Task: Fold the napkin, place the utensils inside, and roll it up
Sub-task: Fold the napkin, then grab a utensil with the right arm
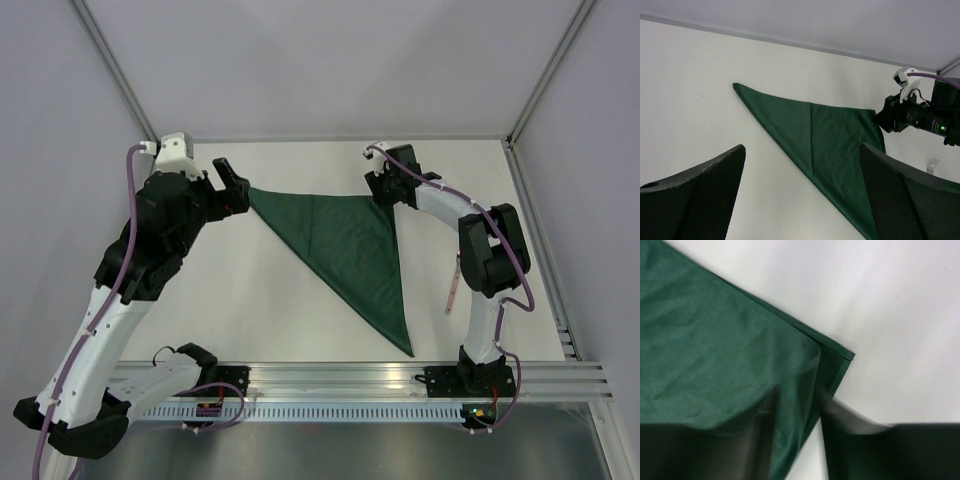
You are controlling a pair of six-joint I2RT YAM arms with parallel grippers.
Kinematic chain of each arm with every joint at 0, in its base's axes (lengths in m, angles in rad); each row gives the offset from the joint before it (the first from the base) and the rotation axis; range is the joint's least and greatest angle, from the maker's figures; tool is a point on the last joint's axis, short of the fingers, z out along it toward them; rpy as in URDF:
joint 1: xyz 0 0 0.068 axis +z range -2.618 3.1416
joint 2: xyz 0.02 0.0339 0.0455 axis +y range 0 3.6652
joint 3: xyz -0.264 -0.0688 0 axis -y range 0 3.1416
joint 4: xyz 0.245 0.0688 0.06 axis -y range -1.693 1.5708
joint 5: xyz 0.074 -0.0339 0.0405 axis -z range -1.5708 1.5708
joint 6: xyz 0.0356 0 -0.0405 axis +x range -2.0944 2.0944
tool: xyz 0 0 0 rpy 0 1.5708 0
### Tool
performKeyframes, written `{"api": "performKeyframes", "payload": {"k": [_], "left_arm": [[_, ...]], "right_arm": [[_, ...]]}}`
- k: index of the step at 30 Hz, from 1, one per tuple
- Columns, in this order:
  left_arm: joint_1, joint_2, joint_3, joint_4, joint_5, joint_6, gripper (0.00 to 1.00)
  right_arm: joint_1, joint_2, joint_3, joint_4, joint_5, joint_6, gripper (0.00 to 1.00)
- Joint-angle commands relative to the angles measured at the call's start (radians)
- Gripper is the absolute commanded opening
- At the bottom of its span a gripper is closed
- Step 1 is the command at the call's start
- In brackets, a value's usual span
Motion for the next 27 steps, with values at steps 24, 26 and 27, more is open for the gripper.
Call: {"api": "performKeyframes", "payload": {"k": [24,26,27], "left_arm": [[0.001,-0.109,-0.229,0.23,0.149,-0.024,0.99],[0.001,-0.112,-0.249,0.247,0.165,-0.031,0.99],[0.001,-0.117,-0.263,0.265,0.169,-0.031,0.99]], "right_arm": [[-0.398,-0.493,-0.378,-0.573,-0.034,-0.32,0.68],[-0.435,-0.495,-0.386,-0.61,-0.042,-0.358,0.67],[-0.443,-0.49,-0.393,-0.626,-0.04,-0.363,0.67]]}}
